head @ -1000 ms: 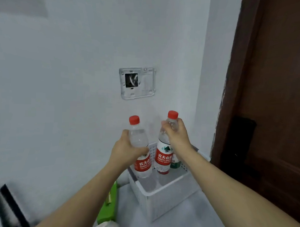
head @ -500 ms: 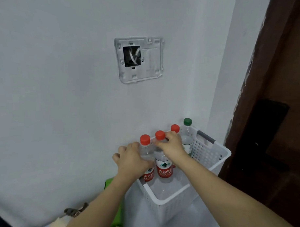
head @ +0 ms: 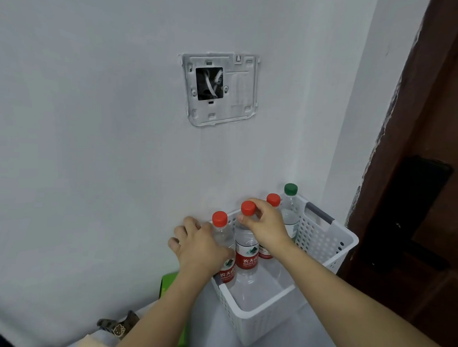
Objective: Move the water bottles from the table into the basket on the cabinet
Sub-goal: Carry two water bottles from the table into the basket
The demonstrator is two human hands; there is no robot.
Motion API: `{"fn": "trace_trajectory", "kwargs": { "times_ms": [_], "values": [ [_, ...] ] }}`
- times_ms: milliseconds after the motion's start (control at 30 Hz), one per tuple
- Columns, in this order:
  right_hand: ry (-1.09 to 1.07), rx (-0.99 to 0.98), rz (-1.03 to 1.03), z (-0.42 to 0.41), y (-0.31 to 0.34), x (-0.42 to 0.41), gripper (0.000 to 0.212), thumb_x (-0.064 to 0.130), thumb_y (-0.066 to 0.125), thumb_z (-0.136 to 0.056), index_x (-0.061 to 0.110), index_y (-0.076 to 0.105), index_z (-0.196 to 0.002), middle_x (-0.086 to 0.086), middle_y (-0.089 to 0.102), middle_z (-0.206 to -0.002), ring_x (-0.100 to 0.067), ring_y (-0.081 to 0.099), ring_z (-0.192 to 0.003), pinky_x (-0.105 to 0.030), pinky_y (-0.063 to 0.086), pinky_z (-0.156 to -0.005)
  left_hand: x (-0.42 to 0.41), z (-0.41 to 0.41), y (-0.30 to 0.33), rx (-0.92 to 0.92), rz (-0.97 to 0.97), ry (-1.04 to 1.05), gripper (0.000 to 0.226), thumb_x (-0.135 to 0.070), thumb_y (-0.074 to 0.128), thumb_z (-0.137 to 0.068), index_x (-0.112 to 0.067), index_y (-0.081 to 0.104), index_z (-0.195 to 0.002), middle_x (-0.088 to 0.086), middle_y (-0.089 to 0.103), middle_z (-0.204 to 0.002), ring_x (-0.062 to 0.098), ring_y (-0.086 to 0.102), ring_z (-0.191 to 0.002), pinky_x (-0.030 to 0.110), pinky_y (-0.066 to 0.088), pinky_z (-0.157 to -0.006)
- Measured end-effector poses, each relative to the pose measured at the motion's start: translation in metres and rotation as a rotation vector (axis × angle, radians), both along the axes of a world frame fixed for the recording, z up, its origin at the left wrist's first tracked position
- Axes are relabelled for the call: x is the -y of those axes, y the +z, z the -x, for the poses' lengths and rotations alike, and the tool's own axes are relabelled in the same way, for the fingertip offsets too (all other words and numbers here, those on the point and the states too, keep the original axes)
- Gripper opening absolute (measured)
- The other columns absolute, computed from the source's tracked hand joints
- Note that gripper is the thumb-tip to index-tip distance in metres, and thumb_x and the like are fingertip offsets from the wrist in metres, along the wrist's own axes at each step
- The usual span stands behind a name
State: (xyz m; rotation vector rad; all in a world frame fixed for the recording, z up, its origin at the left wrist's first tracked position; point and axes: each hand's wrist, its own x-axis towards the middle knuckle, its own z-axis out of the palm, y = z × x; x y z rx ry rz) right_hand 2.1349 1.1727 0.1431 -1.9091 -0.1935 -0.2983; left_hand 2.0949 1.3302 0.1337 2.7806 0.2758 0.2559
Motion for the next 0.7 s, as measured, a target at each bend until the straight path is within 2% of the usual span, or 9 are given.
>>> {"fn": "trace_trajectory", "kwargs": {
  "times_ms": [133,267,300,400,533,700],
  "values": [
    [0.004,-0.031,0.049,-0.001,-0.001,-0.002,0.033,0.014,0.075,-0.083,0.032,0.058,-0.104,0.021,0.059,-0.099,0.011,0.053,-0.095,-0.004,0.037,-0.078,0.002,0.000,0.001,-0.008,-0.033,0.000,0.065,-0.065,0.070,-0.054,-0.031,0.057,-0.108,-0.004,0.021,-0.103,0.026,0.028,-0.105,0.041,0.024,-0.090],
    [0.001,-0.034,0.061,0.000,-0.005,-0.002,0.037,0.016,0.073,-0.085,0.042,0.053,-0.103,0.026,0.057,-0.100,0.024,0.050,-0.095,0.000,0.036,-0.075,0.003,0.001,0.000,0.003,-0.078,0.006,0.065,-0.066,0.068,-0.058,-0.028,0.057,-0.109,-0.002,0.025,-0.105,0.027,0.032,-0.107,0.042,0.027,-0.093],
    [0.002,-0.039,0.064,0.001,-0.006,-0.002,0.037,0.018,0.073,-0.086,0.041,0.053,-0.107,0.029,0.056,-0.101,0.024,0.049,-0.096,-0.001,0.035,-0.077,0.004,0.002,-0.001,0.006,-0.084,0.008,0.064,-0.067,0.067,-0.058,-0.027,0.057,-0.108,-0.001,0.026,-0.105,0.027,0.032,-0.107,0.042,0.027,-0.093],
    [0.012,-0.060,0.096,0.005,-0.008,-0.001,0.047,0.026,0.070,-0.089,0.032,0.051,-0.131,0.033,0.051,-0.111,0.009,0.048,-0.106,-0.013,0.032,-0.093,0.004,0.003,0.001,-0.011,-0.057,0.006,0.064,-0.064,0.068,-0.057,-0.026,0.056,-0.107,-0.002,0.025,-0.105,0.028,0.032,-0.106,0.042,0.027,-0.092],
    [0.022,-0.049,0.166,0.016,0.005,0.005,0.063,0.027,0.065,-0.092,0.021,0.037,-0.148,0.010,0.046,-0.144,-0.009,0.040,-0.134,-0.032,0.033,-0.112,0.003,0.007,0.007,-0.027,0.022,-0.002,0.068,-0.063,0.069,-0.060,-0.026,0.052,-0.114,-0.003,0.023,-0.106,0.027,0.031,-0.110,0.040,0.024,-0.091],
    [0.019,-0.003,0.180,0.039,0.030,0.020,0.060,0.025,0.062,-0.095,0.020,0.036,-0.148,0.004,0.042,-0.150,-0.010,0.038,-0.136,-0.032,0.034,-0.112,0.010,0.020,0.021,-0.014,0.065,-0.010,0.071,-0.061,0.065,-0.069,-0.024,0.049,-0.127,0.002,0.039,-0.121,0.028,0.036,-0.116,0.041,0.028,-0.096]
  ]
}}
